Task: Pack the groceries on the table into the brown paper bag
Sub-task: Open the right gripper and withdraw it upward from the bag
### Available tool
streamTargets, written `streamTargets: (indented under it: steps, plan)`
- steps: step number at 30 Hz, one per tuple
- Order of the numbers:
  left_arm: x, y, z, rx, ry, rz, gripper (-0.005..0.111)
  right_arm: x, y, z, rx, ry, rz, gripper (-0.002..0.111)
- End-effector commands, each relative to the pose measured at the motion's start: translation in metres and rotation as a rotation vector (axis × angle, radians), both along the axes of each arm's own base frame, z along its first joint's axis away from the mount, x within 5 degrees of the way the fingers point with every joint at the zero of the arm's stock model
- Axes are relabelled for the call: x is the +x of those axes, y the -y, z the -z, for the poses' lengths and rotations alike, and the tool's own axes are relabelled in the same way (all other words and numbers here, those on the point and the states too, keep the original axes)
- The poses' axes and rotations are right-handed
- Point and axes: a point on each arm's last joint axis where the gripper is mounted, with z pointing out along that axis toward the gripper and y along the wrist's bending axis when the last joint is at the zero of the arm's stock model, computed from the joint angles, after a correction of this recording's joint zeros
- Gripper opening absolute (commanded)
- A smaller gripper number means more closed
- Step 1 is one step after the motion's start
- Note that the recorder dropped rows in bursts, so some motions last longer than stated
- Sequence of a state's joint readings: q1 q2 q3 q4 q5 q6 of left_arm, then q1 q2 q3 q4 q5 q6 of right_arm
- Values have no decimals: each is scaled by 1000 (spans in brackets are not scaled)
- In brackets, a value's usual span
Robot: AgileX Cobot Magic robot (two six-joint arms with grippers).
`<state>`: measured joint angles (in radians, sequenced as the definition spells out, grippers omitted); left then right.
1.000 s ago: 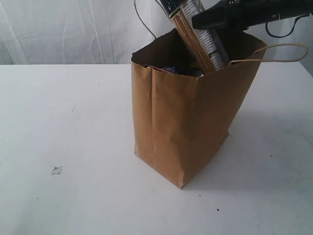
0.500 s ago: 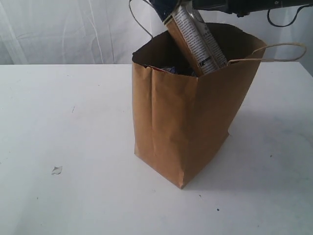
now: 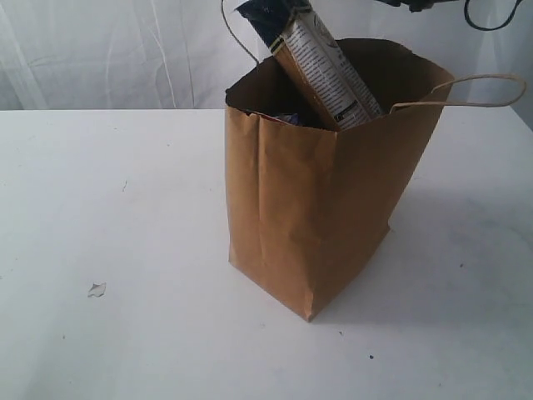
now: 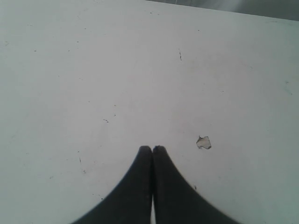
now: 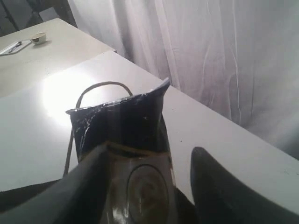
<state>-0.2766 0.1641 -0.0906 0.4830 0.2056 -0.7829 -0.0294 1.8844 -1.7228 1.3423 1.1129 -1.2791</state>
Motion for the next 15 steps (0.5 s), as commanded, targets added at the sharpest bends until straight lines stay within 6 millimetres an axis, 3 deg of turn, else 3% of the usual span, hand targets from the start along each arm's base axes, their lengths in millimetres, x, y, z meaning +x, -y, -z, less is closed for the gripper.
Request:
streamTargets:
  steps: [1, 9, 15]
  plan:
    - [0, 0, 2, 0, 0, 4, 0, -2, 4, -6, 8, 14, 14, 48]
    - [0, 0, 2, 0, 0, 4, 0, -13, 38, -34, 18, 6, 170, 24]
    - [0, 0, 2, 0, 0, 4, 0, -31, 58, -45, -137, 3, 245, 13]
